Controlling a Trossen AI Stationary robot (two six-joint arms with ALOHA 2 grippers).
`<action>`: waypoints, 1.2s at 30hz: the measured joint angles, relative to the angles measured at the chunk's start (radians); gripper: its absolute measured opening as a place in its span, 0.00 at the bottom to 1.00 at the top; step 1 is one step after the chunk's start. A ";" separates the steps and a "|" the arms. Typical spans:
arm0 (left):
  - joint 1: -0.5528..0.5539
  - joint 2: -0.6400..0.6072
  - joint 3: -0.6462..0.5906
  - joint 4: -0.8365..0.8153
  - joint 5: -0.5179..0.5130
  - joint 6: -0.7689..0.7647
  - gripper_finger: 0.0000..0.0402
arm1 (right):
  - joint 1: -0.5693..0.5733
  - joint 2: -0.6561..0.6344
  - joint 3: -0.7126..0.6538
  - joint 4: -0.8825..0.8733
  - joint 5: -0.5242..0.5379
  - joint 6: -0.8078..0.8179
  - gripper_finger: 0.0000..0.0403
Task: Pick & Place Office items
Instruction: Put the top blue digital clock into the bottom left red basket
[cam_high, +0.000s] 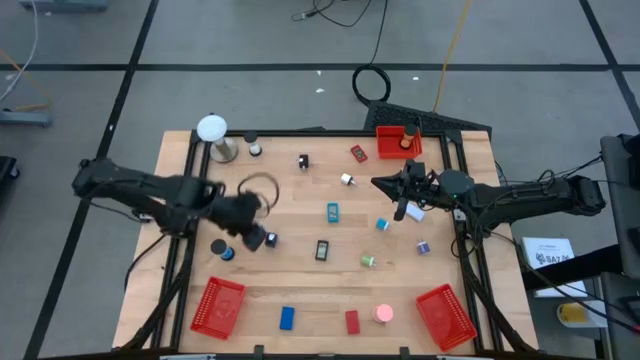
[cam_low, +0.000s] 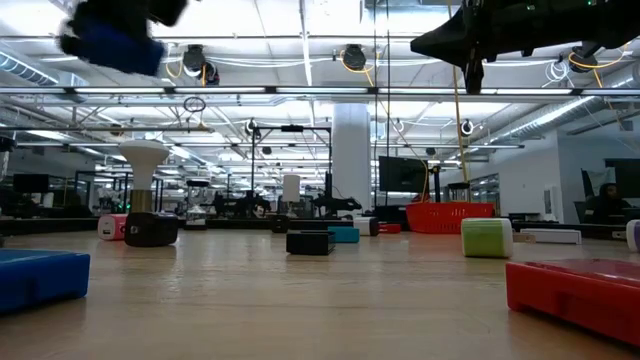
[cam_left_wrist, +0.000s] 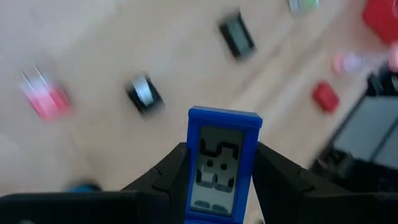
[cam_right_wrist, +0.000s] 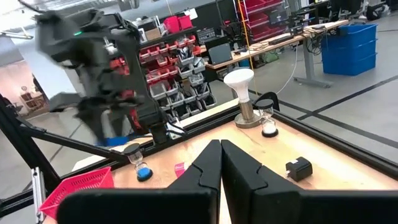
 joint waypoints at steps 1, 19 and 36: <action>-0.048 -0.001 0.000 -0.001 0.000 -0.050 0.36 | 0.000 0.000 0.000 -0.001 0.000 0.000 0.00; -0.696 0.132 -0.035 0.016 -0.197 -0.869 0.36 | 0.000 0.000 0.000 -0.043 0.000 0.004 0.00; -0.758 0.325 -0.148 0.028 -0.172 -1.247 0.36 | 0.000 0.000 0.000 -0.039 0.000 0.038 0.00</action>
